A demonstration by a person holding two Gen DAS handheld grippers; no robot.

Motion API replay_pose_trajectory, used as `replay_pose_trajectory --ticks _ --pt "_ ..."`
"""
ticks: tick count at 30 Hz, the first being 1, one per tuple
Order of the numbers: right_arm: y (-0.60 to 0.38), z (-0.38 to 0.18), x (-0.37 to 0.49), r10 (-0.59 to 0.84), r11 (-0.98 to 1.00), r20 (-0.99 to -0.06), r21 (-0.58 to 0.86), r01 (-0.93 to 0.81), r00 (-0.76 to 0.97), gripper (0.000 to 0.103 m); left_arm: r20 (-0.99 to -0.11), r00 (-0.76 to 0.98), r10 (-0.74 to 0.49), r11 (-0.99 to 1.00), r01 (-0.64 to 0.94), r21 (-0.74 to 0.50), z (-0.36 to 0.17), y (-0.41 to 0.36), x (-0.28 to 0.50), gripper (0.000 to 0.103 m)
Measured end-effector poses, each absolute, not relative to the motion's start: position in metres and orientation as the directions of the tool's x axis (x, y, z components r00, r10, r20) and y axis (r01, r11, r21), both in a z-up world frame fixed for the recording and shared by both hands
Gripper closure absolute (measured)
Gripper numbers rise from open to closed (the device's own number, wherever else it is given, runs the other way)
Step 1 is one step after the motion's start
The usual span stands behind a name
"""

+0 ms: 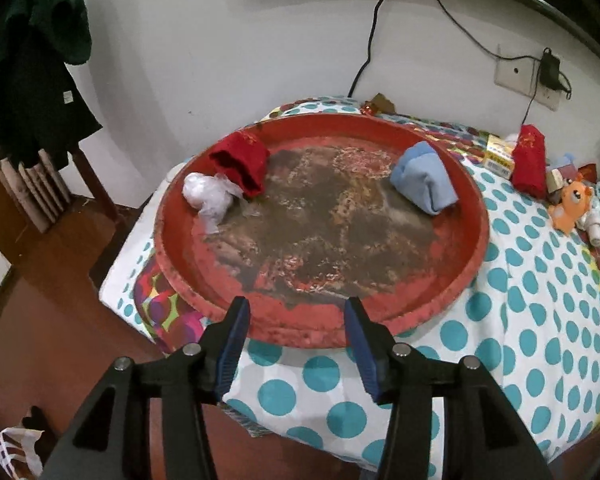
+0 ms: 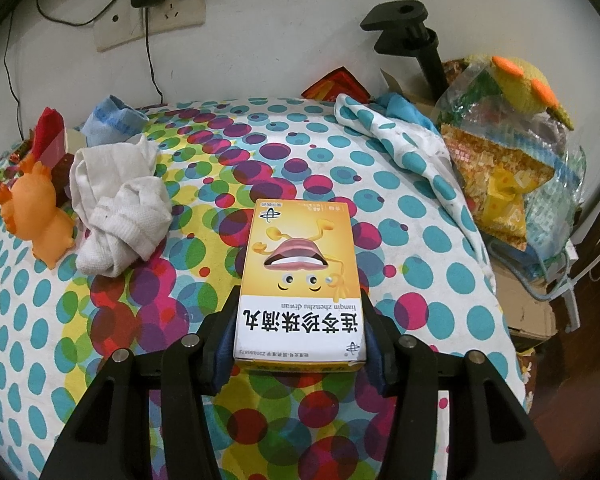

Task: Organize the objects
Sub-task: 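Carry the yellow medicine box with the right gripper onto the red tray and release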

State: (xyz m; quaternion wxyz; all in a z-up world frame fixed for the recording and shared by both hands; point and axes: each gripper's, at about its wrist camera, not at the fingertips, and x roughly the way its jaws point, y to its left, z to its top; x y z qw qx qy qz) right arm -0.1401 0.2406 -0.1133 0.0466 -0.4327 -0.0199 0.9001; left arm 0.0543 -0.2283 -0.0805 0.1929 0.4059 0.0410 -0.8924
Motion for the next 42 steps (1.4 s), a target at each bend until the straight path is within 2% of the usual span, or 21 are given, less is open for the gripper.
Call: replay_pose_trajectory --ticks 7,12,16,24,32,42 --pt "0.243 -0.113 -0.142 0.126 -0.992 -0.773 -0.098 -0.079 -0.622 0.055 -0.739 -0.610 -0.287 -0.914 0.405 0.020 -0.077 -0.245 0.061 0.052" --pt "0.249 -0.104 -0.131 0.105 -0.991 -0.767 -0.029 -0.130 -0.633 0.055 -0.731 -0.619 -0.286 -0.905 0.426 -0.007 -0.073 -0.254 0.064 0.051" --pt "0.237 -0.083 -0.113 0.073 -0.994 -0.735 -0.003 -0.105 -0.674 0.055 -0.734 -0.603 -0.314 -0.897 0.441 0.022 -0.074 -0.256 0.065 0.050" --pt "0.157 -0.041 -0.085 -0.122 -0.991 -0.690 0.049 0.122 -0.713 0.055 -0.735 -0.594 -0.328 -0.893 0.449 0.036 -0.074 -0.258 0.065 0.047" --pt "0.025 -0.030 -0.068 -0.315 -0.916 -0.698 0.047 0.398 -0.643 0.055 -0.742 -0.581 -0.333 -0.876 0.483 0.015 -0.073 -0.270 0.068 0.046" --pt "-0.103 -0.038 -0.060 -0.385 -0.803 -0.724 -0.043 0.595 -0.572 0.055 -0.742 -0.578 -0.340 -0.854 0.520 -0.014 -0.071 -0.287 0.074 0.046"
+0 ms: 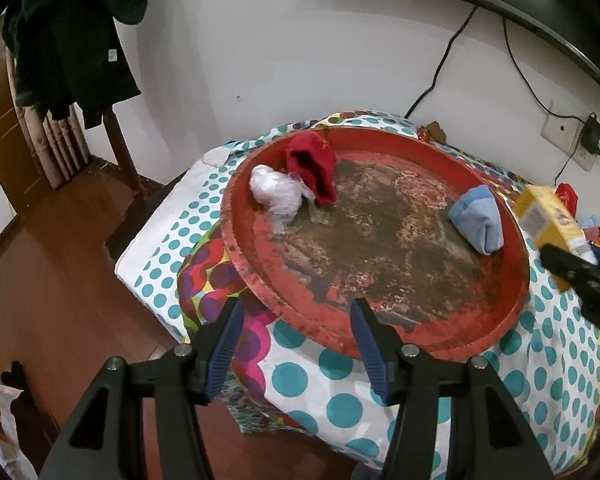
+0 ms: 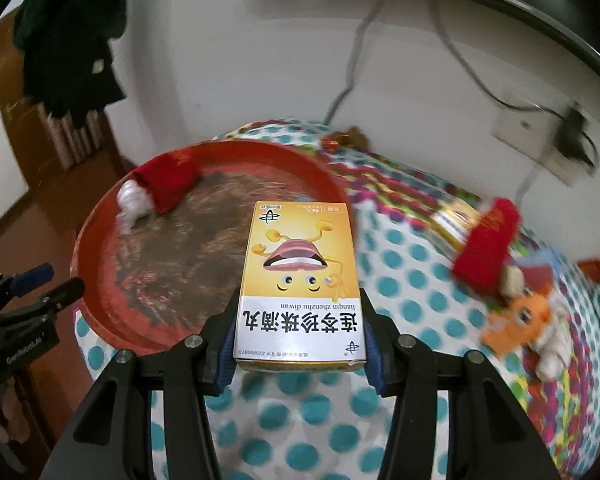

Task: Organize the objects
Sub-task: 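Carry the yellow medicine box with the right gripper onto the red tray and release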

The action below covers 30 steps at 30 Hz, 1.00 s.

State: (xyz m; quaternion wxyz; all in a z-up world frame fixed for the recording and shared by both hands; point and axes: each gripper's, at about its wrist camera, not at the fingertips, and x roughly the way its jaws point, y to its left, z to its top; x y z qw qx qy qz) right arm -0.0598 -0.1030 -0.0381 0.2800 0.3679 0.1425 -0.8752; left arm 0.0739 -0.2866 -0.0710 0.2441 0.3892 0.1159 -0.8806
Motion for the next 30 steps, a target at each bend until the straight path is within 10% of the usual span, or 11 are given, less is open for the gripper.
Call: replay_pose_trajectory --ticks 25,30 --pt "-0.184 -0.081 -0.094 -0.249 -0.721 -0.766 -0.262 0.641 -0.593 0.054 -0.748 -0.575 -0.332 -0.833 0.550 -0.054 -0.076 -0.300 0.077 0.046" --pt "-0.177 -0.075 -0.089 -0.284 -0.731 -0.755 -0.229 0.643 -0.591 0.041 -0.753 -0.568 -0.331 -0.839 0.543 -0.040 -0.079 -0.297 0.074 0.046"
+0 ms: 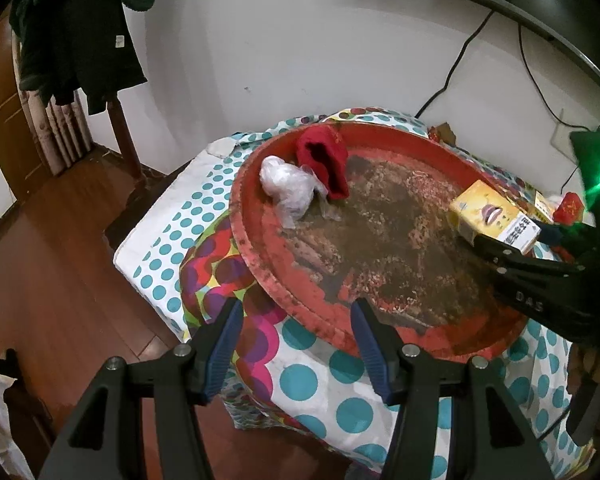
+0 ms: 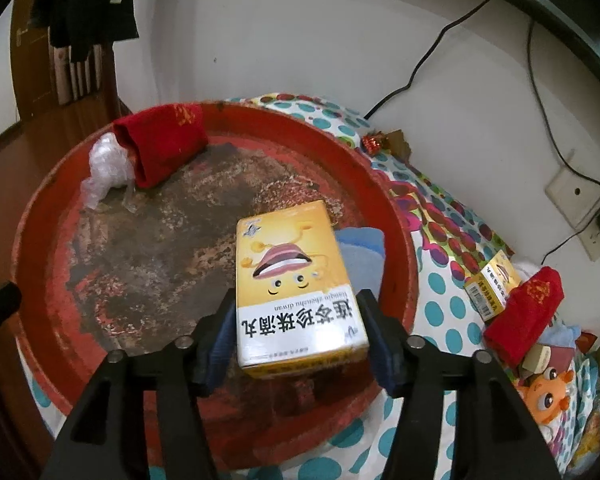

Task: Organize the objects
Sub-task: 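Carry the yellow medicine box with the right gripper onto the red tray and release, then grasp the white sock with the right gripper while the left gripper grasps the orange toy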

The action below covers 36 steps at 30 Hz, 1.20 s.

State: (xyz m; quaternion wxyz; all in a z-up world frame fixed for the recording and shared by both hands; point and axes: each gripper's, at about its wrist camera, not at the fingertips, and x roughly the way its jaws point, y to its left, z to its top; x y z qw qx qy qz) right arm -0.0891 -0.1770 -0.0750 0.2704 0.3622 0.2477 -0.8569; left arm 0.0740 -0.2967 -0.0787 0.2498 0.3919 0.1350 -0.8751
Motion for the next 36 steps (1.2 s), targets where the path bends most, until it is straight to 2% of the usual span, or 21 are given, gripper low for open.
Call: replay_pose_trajectory --ticks 1,12,17,25,36 --pt "-0.175 -0.073 -0.088 -0.297 -0.735 -0.755 -0.211 0.645 -0.585 0.038 -0.752 -0.570 -0.332 -0.840 0.542 -0.040 -0.078 -0.296 0.074 0.046" --pt "-0.103 -0.038 -0.065 -0.374 -0.809 -0.698 -0.076 0.583 -0.610 0.035 -0.739 -0.582 -0.340 -0.843 0.537 -0.036 -0.075 -0.293 0.075 0.046" --pt "-0.021 -0.040 -0.070 -0.281 -0.894 -0.689 -0.063 0.443 -0.668 0.034 -0.741 -0.579 -0.341 -0.851 0.524 -0.018 -0.075 -0.286 0.073 0.046" --pt "0.111 -0.076 -0.110 -0.071 -0.979 -0.754 -0.071 0.189 -0.653 0.034 -0.722 -0.591 -0.360 -0.872 0.489 0.035 -0.073 -0.268 0.069 0.046" --pt "0.165 -0.100 -0.162 -0.129 -0.992 -0.766 0.100 0.080 -0.630 0.034 -0.695 -0.620 -0.364 -0.914 0.382 0.138 -0.062 -0.217 0.063 0.045"
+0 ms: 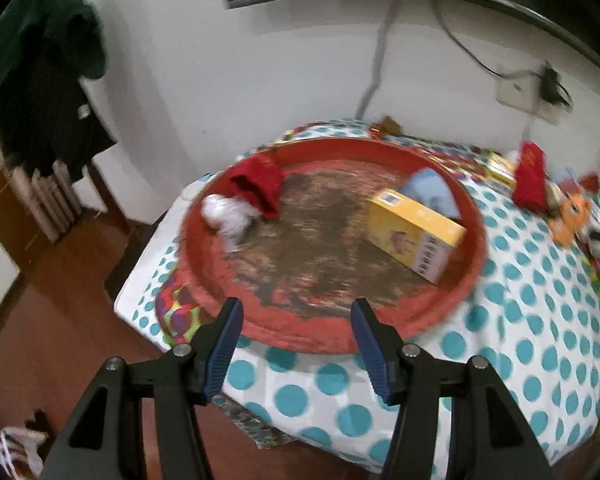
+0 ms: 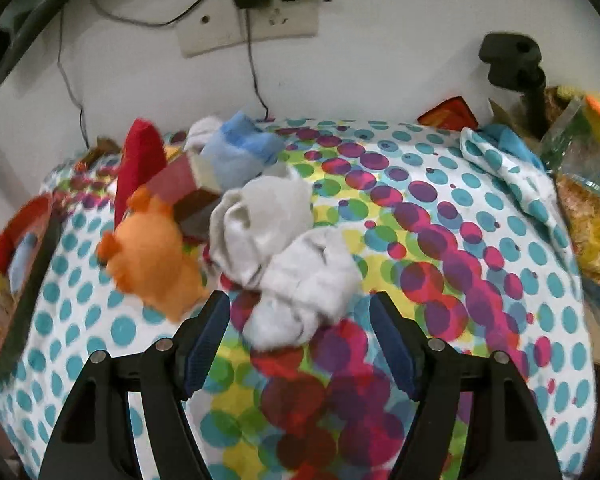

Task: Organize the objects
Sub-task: 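Grasp the white sock with the right gripper while the left gripper grasps the orange toy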

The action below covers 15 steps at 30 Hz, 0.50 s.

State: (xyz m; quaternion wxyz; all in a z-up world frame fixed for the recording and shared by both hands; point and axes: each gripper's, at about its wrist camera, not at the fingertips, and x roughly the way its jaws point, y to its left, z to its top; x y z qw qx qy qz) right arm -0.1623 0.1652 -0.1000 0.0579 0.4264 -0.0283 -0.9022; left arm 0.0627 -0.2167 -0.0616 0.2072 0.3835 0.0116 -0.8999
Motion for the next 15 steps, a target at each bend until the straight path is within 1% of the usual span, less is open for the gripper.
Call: replay_pose_trajectory --ticks 2,4,5,7,10,12,15 --pt "0.170 -0.103 -0.170 -0.142 -0.989 -0.764 0.128 0.068 -0.629 0.037 -0.696 -0.617 -0.368 -0.919 0.357 0.169 -0.061 -0.202 0.058 0.045" --pt "0.172 -0.109 -0.176 -0.156 -0.987 -0.775 0.139 0.076 -0.613 0.055 -0.696 -0.623 -0.357 -0.927 0.331 0.179 -0.059 -0.189 0.054 0.045" --pt "0.173 -0.113 -0.178 -0.163 -0.986 -0.784 0.143 0.082 -0.599 0.056 -0.697 -0.628 -0.345 -0.933 0.311 0.182 -0.058 -0.180 0.050 0.045" --pt "0.174 -0.113 -0.176 -0.161 -0.987 -0.773 0.130 0.094 -0.613 0.067 -0.699 -0.641 -0.317 -0.946 0.272 0.179 -0.056 -0.162 0.042 0.045" --pt "0.181 -0.111 -0.169 -0.147 -0.989 -0.769 0.104 0.105 -0.622 0.071 -0.693 -0.657 -0.296 -0.954 0.236 0.184 -0.054 -0.134 0.029 0.045" --pt "0.190 -0.110 -0.165 -0.114 -0.993 -0.767 0.065 0.100 -0.631 0.071 -0.693 -0.682 -0.234 -0.972 0.172 0.160 -0.055 -0.109 0.020 0.043" --pt "0.210 -0.111 -0.158 -0.063 -0.997 -0.767 0.017 0.077 -0.639 0.071 -0.711 -0.689 -0.140 -0.988 0.056 0.141 -0.062 -0.071 0.001 0.042"
